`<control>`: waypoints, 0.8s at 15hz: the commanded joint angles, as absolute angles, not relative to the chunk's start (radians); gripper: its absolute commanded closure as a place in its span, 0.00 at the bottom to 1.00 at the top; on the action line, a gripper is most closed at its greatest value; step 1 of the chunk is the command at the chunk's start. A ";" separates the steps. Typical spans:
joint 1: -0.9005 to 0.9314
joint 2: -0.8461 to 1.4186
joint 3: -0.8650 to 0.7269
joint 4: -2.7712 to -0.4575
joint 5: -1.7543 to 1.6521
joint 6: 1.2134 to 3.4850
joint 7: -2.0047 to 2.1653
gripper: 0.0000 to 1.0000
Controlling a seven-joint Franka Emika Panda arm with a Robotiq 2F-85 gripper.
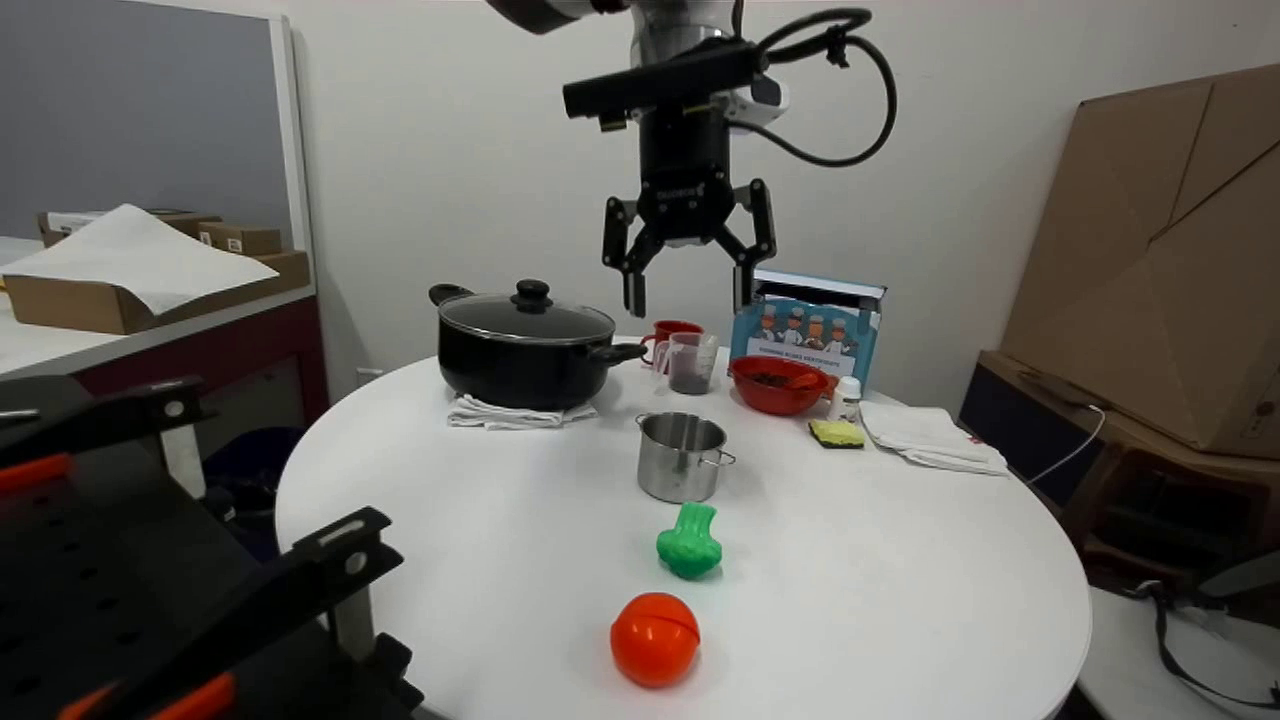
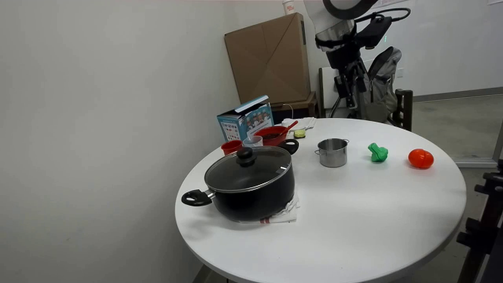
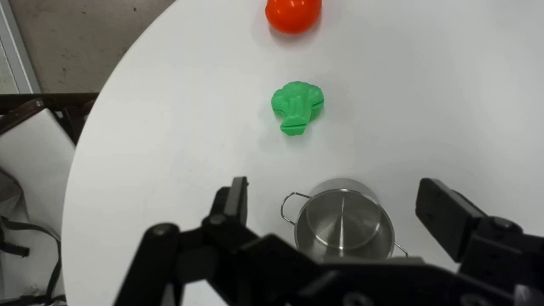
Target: Move the small pot to the right.
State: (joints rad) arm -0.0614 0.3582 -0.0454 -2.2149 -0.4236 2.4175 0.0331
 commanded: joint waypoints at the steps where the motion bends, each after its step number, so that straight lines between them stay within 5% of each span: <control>1: -0.059 0.476 -0.067 -2.135 -0.427 2.443 -0.078 0.00; 12: -0.031 0.567 -0.054 -2.114 -0.626 2.512 -0.440 0.00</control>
State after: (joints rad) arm -0.0386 0.5333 -0.0548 -2.1343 -0.5658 2.4668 -0.3615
